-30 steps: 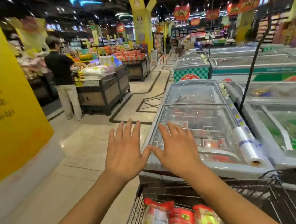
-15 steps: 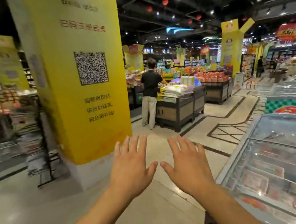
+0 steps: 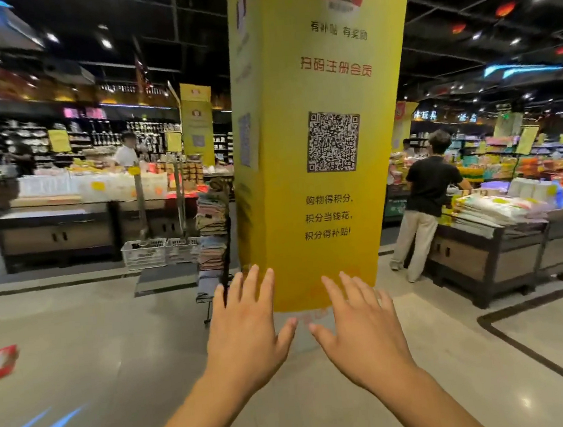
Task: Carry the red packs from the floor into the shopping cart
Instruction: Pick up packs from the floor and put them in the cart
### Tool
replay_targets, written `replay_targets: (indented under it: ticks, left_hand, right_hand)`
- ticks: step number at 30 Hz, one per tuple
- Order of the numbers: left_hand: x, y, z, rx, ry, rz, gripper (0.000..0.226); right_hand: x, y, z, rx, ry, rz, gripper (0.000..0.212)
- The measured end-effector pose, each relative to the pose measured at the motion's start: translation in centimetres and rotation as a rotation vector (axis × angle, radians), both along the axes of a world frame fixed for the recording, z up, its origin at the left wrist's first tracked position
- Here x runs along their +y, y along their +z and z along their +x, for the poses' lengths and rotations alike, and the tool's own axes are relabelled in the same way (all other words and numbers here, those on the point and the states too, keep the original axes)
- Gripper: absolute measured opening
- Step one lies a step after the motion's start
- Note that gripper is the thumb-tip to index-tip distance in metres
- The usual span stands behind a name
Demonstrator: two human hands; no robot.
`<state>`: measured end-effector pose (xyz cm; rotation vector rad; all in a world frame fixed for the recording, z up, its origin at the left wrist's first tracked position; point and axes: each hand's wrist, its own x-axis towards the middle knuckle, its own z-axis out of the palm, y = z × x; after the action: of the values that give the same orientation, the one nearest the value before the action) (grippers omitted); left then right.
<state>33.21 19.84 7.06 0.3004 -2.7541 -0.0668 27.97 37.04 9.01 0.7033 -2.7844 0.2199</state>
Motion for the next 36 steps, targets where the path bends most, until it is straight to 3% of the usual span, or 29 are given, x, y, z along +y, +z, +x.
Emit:
replay_targets:
  ticks: [15,36]
  left_hand:
    - [-18.8,-0.4,7.2,-0.011,0.578,-0.005,0.085]
    - [-25.8,-1.5,7.2,-0.041,1.237,0.000,0.084]
  right_hand:
    - [-23.8,-0.8,-1.8,-0.002,0.508,0.002,0.081]
    - [-42.2,-2.5,-8.8,-0.136,1.182,-0.057,0.073]
